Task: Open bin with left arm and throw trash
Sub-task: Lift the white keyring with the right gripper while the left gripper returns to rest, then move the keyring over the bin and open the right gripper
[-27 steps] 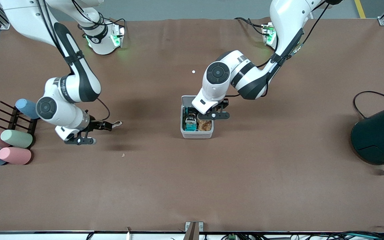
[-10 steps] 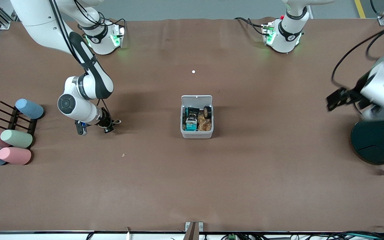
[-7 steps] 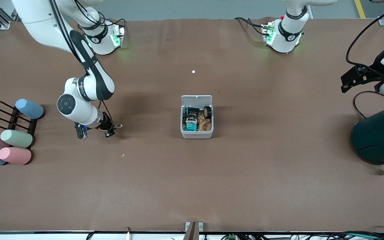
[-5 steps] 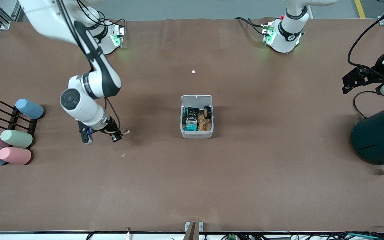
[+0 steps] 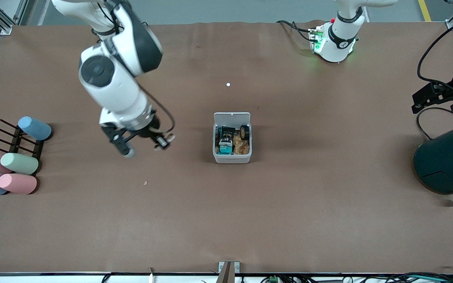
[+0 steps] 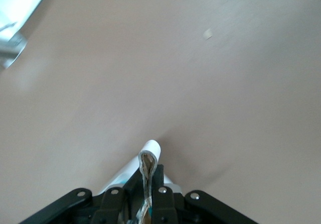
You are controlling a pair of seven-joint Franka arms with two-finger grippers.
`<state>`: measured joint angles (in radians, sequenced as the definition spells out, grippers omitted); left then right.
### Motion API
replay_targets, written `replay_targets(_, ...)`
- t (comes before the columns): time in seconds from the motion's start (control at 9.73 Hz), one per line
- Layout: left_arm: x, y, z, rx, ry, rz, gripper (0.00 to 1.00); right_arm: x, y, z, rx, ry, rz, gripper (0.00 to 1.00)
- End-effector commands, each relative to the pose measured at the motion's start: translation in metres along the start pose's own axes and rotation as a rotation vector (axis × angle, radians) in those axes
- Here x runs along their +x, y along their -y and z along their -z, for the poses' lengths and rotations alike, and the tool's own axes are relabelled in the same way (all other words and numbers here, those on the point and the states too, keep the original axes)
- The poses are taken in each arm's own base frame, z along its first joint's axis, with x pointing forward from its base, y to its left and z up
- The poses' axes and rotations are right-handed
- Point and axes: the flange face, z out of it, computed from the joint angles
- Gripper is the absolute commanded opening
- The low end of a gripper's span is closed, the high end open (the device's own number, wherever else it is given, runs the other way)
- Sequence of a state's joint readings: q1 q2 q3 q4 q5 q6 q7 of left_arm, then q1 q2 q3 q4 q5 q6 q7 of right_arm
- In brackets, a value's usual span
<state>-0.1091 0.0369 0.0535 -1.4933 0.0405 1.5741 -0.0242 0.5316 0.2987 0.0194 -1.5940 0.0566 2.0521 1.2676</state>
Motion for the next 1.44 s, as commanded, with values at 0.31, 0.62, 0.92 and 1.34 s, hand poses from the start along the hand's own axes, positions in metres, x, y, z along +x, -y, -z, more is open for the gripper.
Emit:
replay_targets(0.31, 0.001, -0.001, 0.004, -0.035, 0.01, 0.039, 1.0, -0.078, 0.037, -0.07, 0.002, 0.008, 0.411, 0.0)
replay_targets(0.62, -0.001, 0.002, 0.003, -0.034, 0.027, 0.05, 1.0, -0.106, 0.041, -0.113, -0.027, 0.044, 0.48, 0.0)
replay_targets(0.92, -0.001, 0.009, 0.001, -0.03, 0.03, 0.048, 1.0, -0.133, 0.042, -0.139, -0.035, 0.062, 0.515, 0.0)
replay_targets(1.34, 0.0, 0.011, 0.0, -0.028, 0.032, 0.048, 1.0, -0.155, 0.045, -0.143, -0.02, 0.061, 0.546, 0.0)
